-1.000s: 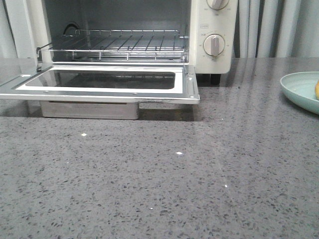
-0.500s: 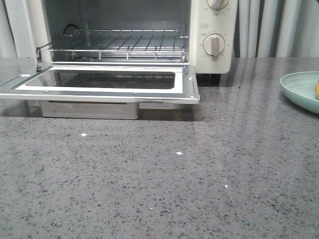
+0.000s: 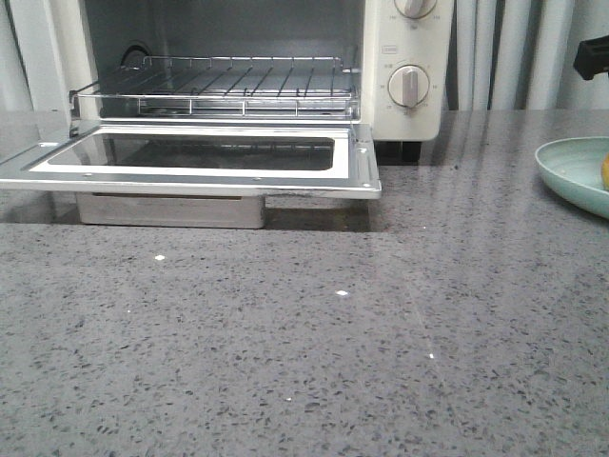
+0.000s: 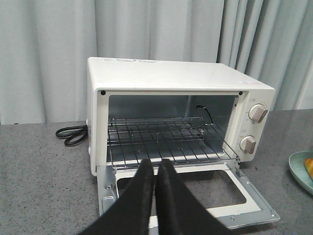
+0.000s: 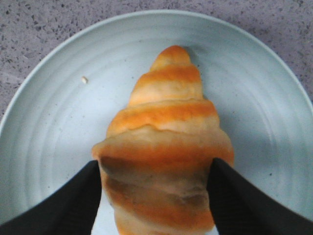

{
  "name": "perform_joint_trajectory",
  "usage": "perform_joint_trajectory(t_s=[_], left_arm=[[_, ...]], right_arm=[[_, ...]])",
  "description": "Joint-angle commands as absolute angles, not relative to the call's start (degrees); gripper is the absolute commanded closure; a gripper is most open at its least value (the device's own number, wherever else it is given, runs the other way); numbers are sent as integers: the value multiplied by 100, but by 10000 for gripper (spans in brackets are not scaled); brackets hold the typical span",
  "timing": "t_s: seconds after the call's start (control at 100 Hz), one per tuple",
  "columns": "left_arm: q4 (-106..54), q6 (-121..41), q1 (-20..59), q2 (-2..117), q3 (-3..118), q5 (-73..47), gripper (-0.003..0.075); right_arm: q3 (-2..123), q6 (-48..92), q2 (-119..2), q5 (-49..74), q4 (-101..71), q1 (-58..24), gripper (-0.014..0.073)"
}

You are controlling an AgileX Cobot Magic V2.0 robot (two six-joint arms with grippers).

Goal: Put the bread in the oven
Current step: 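Lower the right gripper and grasp the croissant, lift it off the plate, then carry the croissant with the right gripper into the open oven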

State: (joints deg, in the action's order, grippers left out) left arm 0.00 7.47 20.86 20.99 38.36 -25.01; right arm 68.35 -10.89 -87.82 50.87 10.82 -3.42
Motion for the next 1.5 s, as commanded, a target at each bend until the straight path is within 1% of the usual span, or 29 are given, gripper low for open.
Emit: perform_joint_trajectory(t_s=[0.0,0.13,0.22,0.29,0.44,0.66,0.85,1.12,1.29,1.49], left_arm=[[32,745,2057,2146,4029,-2058,742],[32,745,2057,2146,4029,-2058,742],[32,745,2057,2146,4029,-2058,742],[32,745,2057,2146,4029,-2058,742],[32,745,2057,2098,4044,-2084,742],[473,745,2057,1577,4131,-2217,742],[552,917,1906,1217,4329,-2537,742],[542,917,1435,940,4361,-2695,742],[417,917,1311,926,4361,-2781,742],[315,917,1311,926,4361,-2781,742]], right_arm=[[7012,-1028,-8650,4866,1237,-351,188],[7012,-1028,-8712,4877,1241,-351,260],[7012,-1028,-8712,4898,1241,-351,341],[7021,-1028,-8712,4925,1241,-351,431],[7073,-1028,-8690,5041,1241,-351,671],[7084,-1028,-8451,5227,1241,-418,666],[7078,-969,-7981,5571,1241,-872,667],[7240,-858,-7122,6123,1228,-1976,667],[8098,-822,-7044,6824,1142,-2807,666],[8996,-814,-7194,6933,1142,-3742,662]])
